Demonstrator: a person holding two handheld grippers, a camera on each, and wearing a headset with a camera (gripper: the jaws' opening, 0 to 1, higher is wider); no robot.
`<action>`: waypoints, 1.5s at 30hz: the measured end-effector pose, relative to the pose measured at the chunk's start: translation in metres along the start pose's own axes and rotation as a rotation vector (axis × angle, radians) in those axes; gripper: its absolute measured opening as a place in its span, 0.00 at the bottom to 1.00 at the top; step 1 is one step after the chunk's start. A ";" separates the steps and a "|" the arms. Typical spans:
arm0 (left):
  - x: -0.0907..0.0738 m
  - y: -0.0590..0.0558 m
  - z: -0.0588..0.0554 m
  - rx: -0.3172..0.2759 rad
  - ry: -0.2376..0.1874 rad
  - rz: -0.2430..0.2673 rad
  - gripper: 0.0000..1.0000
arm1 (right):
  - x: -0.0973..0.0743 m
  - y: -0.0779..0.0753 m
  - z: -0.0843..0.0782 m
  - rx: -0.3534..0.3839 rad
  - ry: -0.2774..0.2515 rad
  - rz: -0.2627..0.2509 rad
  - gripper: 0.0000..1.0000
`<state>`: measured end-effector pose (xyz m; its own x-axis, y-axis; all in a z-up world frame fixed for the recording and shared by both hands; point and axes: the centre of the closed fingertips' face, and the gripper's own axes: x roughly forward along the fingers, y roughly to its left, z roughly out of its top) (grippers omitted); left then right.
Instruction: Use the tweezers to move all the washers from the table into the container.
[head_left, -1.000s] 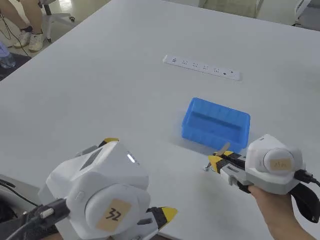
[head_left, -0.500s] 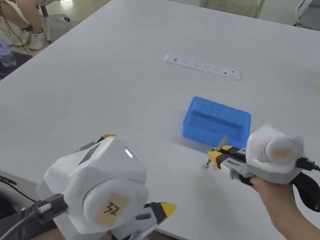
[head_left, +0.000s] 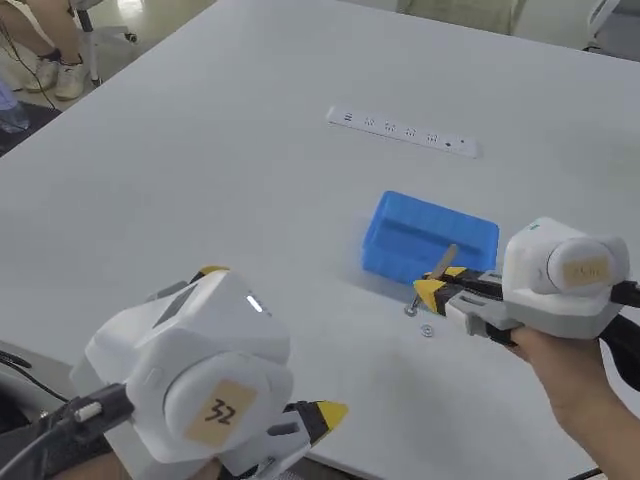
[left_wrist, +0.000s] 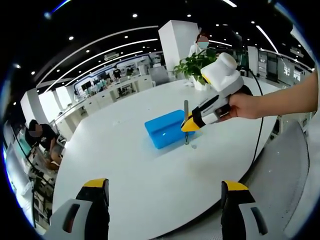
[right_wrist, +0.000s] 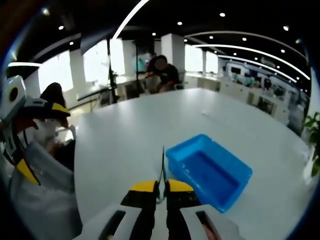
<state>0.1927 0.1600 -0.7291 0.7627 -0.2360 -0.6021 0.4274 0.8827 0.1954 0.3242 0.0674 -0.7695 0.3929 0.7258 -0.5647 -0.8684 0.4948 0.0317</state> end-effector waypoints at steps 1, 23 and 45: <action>0.000 0.000 0.000 0.000 0.001 0.000 0.95 | -0.001 -0.001 0.003 0.000 -0.005 -0.001 0.03; 0.003 -0.003 0.004 0.000 -0.008 -0.012 0.96 | -0.009 -0.015 0.032 -0.006 -0.047 -0.005 0.03; 0.003 0.000 0.002 -0.012 -0.003 -0.002 0.96 | -0.003 -0.038 0.054 -0.021 -0.078 -0.040 0.03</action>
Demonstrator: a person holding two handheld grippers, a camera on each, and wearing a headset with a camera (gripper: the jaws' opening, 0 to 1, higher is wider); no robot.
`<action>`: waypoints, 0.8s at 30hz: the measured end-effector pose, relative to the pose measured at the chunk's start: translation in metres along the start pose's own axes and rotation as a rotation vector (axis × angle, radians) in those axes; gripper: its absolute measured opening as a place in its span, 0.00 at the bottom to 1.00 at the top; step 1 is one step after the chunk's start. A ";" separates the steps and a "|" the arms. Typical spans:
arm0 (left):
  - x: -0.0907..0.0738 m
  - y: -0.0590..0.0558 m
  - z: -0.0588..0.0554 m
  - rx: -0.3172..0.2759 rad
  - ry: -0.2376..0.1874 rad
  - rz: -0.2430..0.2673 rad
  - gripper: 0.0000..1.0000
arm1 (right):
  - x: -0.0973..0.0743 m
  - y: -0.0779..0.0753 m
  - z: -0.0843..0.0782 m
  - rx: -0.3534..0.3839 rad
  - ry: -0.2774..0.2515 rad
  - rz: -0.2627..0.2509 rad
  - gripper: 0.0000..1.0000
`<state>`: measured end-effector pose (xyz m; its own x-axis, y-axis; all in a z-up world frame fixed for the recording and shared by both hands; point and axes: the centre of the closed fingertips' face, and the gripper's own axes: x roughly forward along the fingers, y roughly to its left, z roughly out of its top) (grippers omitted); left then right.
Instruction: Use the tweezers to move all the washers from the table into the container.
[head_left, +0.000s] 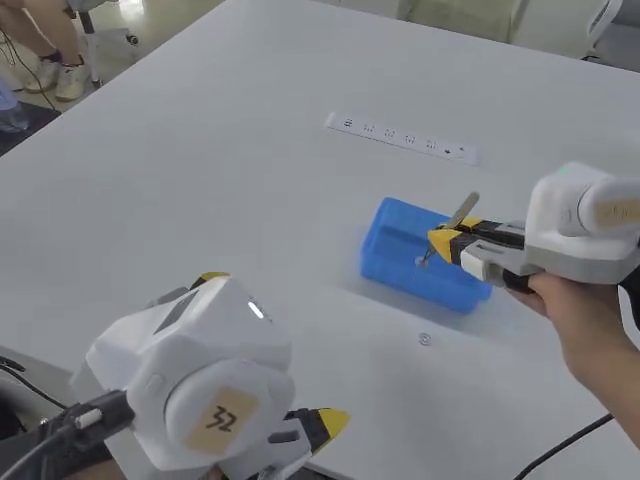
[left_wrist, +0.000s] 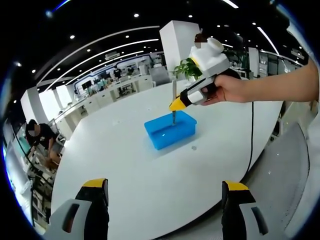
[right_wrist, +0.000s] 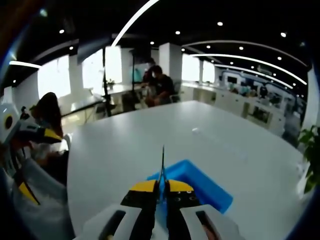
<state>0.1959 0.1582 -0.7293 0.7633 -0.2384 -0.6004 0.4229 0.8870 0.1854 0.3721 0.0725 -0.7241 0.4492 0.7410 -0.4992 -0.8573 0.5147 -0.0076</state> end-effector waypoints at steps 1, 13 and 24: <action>0.000 0.000 0.000 -0.001 0.001 0.001 0.96 | 0.002 -0.003 0.001 -0.003 0.000 -0.004 0.03; 0.000 0.004 -0.002 -0.008 0.005 0.009 0.96 | 0.017 -0.029 -0.009 0.000 0.026 -0.041 0.03; 0.001 0.003 -0.003 -0.001 0.013 0.005 0.96 | 0.029 -0.047 -0.031 0.021 0.076 -0.071 0.03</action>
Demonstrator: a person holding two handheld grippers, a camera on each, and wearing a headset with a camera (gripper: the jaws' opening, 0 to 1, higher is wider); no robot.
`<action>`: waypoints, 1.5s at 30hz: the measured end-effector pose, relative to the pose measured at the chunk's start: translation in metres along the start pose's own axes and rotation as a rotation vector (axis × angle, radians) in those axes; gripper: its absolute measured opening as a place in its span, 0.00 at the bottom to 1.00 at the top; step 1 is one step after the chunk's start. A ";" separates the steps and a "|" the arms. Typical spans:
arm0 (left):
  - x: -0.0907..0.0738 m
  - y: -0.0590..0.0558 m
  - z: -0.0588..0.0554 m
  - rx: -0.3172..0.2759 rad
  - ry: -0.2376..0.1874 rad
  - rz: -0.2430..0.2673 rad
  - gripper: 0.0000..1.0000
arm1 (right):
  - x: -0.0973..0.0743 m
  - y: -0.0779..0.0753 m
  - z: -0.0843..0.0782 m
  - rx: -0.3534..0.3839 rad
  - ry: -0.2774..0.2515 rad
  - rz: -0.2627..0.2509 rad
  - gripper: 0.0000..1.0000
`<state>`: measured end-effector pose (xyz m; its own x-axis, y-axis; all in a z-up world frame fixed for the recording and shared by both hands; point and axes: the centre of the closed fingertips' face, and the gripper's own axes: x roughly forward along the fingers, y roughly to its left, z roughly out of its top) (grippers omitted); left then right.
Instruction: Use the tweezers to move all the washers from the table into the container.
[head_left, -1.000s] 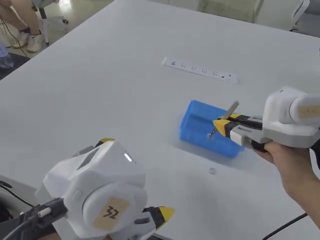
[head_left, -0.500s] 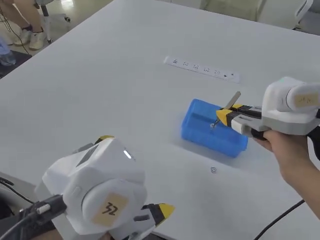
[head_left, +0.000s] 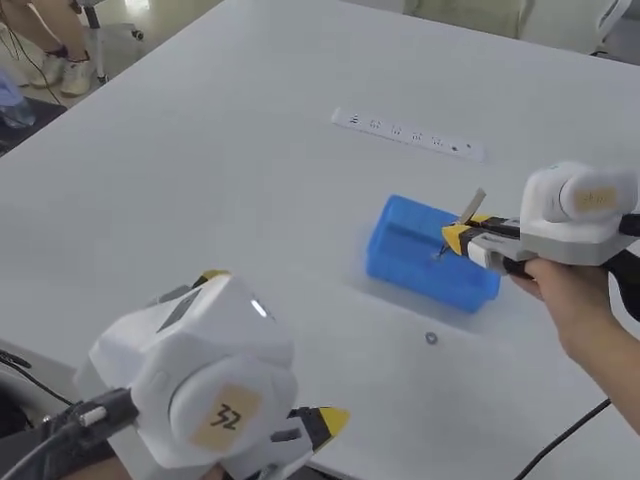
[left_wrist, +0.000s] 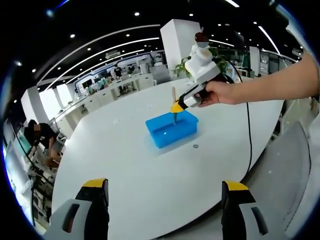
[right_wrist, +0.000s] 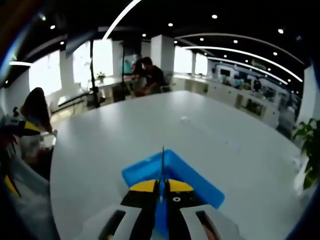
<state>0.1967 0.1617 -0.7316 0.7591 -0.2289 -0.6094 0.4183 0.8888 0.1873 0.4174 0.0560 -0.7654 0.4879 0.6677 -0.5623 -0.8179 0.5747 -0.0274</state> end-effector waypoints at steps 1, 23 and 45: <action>0.000 0.000 0.000 0.000 0.001 0.000 0.96 | 0.001 0.000 -0.001 0.000 0.000 -0.002 0.03; 0.004 0.002 -0.002 0.012 0.023 0.000 0.95 | 0.028 -0.004 -0.028 0.027 0.080 0.002 0.03; 0.006 0.001 -0.002 0.012 0.026 -0.006 0.94 | 0.034 -0.001 -0.038 0.013 0.109 0.017 0.03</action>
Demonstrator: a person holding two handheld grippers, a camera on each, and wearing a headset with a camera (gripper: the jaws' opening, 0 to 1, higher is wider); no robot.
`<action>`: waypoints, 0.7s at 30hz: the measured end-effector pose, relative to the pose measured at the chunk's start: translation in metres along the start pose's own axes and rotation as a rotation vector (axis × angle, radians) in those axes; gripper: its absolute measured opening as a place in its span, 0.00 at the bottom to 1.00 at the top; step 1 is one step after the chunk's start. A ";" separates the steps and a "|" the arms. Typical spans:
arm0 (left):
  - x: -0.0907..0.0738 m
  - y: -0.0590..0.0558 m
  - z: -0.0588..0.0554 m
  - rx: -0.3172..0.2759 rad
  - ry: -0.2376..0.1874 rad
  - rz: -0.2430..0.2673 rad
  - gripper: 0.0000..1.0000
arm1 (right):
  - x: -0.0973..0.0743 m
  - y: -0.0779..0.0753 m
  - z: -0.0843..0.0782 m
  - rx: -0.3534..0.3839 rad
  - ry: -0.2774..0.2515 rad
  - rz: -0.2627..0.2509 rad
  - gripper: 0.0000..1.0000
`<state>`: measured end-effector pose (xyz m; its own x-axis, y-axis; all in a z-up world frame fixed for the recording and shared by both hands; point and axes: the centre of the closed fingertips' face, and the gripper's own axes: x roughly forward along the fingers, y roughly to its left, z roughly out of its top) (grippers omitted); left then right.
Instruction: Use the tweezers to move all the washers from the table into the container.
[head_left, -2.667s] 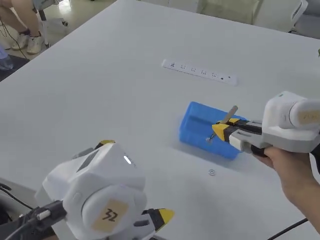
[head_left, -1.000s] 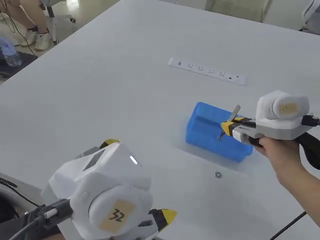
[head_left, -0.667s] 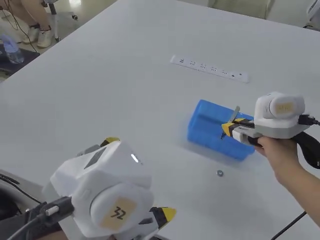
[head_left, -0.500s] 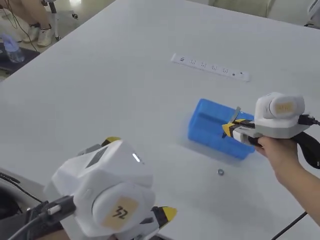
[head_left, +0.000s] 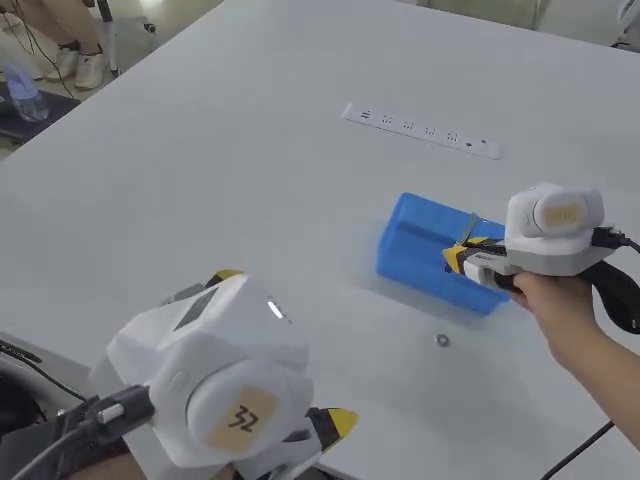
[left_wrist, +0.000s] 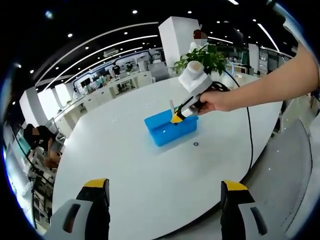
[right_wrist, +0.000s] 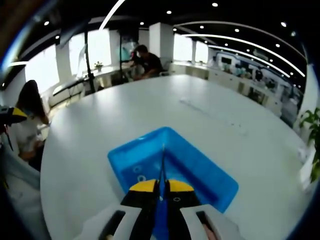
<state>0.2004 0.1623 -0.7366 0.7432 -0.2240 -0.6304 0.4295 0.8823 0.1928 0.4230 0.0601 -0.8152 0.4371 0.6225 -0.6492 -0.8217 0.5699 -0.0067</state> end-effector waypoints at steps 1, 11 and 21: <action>0.000 0.000 0.000 0.000 0.000 0.000 0.94 | 0.000 0.000 0.000 0.000 -0.001 0.001 0.03; -0.002 0.000 0.002 0.004 -0.004 0.003 0.94 | -0.001 -0.002 0.002 0.010 -0.020 0.002 0.04; -0.006 0.000 0.006 0.017 -0.014 0.008 0.94 | -0.017 0.002 0.017 0.010 -0.075 -0.007 0.04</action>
<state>0.1990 0.1611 -0.7289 0.7539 -0.2226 -0.6181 0.4318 0.8769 0.2110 0.4207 0.0596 -0.7913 0.4690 0.6571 -0.5902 -0.8153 0.5790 -0.0032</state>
